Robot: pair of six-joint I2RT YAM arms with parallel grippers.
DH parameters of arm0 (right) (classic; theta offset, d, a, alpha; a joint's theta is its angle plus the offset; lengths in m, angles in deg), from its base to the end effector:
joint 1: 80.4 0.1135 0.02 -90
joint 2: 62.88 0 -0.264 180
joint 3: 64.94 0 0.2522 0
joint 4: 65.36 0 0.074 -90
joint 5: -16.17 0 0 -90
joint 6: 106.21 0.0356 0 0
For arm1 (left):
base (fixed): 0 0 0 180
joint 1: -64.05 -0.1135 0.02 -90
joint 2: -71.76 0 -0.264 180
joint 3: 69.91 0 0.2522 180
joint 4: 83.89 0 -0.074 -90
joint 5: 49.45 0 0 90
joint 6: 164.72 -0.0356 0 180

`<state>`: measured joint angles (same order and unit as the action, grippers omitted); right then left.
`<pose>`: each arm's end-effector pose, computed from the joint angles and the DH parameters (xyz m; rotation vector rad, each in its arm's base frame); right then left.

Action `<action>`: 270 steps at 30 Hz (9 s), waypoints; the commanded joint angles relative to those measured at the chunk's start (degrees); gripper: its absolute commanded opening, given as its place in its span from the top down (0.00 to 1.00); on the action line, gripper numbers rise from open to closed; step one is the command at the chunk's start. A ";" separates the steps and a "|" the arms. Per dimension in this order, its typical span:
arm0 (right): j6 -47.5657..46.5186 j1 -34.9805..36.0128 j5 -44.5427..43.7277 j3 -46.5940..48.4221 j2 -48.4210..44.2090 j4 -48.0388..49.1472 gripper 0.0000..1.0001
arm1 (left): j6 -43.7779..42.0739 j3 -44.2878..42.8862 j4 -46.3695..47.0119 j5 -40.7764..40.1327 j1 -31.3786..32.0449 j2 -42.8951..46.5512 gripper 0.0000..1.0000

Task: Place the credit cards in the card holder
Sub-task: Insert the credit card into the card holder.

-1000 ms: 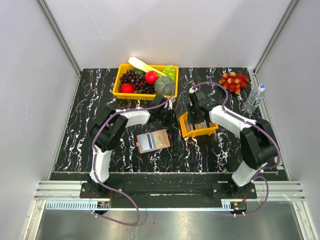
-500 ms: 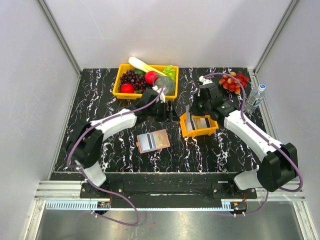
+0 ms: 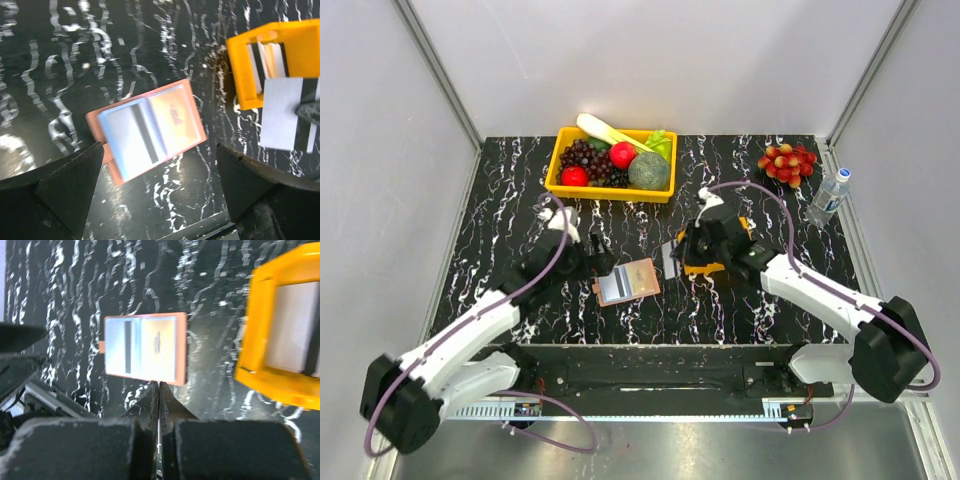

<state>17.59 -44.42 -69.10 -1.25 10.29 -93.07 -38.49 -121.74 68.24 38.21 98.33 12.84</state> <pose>0.2245 0.1666 0.2585 -0.0919 2.3242 0.7393 0.1857 -0.1248 0.2457 -0.0624 2.2552 -0.6408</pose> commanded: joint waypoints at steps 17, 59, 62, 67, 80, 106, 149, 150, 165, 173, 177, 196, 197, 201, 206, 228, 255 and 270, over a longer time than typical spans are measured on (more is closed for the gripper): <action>6.28 11.83 -5.17 5.35 17.44 13.43 1.00 | 4.55 20.22 1.53 -1.17 -5.63 15.41 0.28; 0.39 11.83 -2.18 8.52 27.91 11.67 1.00 | 9.03 21.45 22.29 4.55 -7.48 -4.46 1.00; 0.39 11.83 -2.79 8.43 26.42 10.97 1.00 | 7.98 21.45 22.81 5.77 -7.48 -1.65 1.00; -1.19 11.65 -3.93 9.74 22.82 8.96 1.00 | 6.49 20.58 21.76 7.36 -7.48 4.50 1.00; 3.55 14.80 -11.13 12.29 15.25 8.15 1.00 | 4.99 20.14 20.70 10.35 -7.48 5.30 1.00; -1.81 28.17 -32.86 22.14 26.77 9.12 1.00 | 5.34 19.34 18.68 10.61 -7.48 7.94 1.00; -3.74 28.79 -31.45 20.47 24.04 10.35 1.00 | 5.43 20.13 17.80 10.26 -7.48 9.08 1.00; -3.83 28.79 -31.54 20.56 24.21 10.27 1.00 | 5.43 20.13 17.80 10.26 -7.48 9.17 1.00; -2.95 28.79 -31.19 22.23 28.00 9.21 1.00 | 5.78 20.75 18.24 10.87 -7.48 9.70 1.00; -3.48 28.79 -32.42 22.58 29.14 8.16 1.00 | 5.87 20.66 18.50 11.49 -7.48 8.82 1.00; -3.92 28.79 -33.21 22.58 28.35 7.81 1.00 | 5.78 20.66 18.50 11.49 -7.48 8.91 1.00; -5.68 28.70 -39.36 20.73 25.71 3.50 1.00 | 6.05 21.01 16.13 8.59 -7.48 8.12 1.00; -5.68 28.70 -39.27 20.47 25.45 3.24 1.00 | 6.05 21.10 15.43 7.98 -7.48 7.77 1.00; -4.54 27.83 -39.10 19.24 24.83 1.39 1.00 | 5.70 20.58 12.80 5.70 -7.48 5.75 1.00; -2.34 24.75 -35.76 15.82 23.78 0.77 1.00 | 4.73 19.87 11.47 4.20 -7.56 2.15 1.00; 3.72 11.57 6.86 1.49 19.55 24.32 1.00 | 0.16 13.81 10.86 -0.11 -7.56 -9.28 1.00; 21.13 8.04 7.13 -7.74 29.75 41.90 1.00 | 1.57 13.72 10.42 1.38 -7.56 -11.22 1.00; 20.43 8.05 8.71 -7.75 31.51 41.99 1.00 | 2.62 14.51 12.09 2.09 -7.56 -10.87 1.00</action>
<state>38.12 -36.18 -61.58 -8.68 40.32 -52.22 -36.63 -107.64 78.10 40.15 90.95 2.15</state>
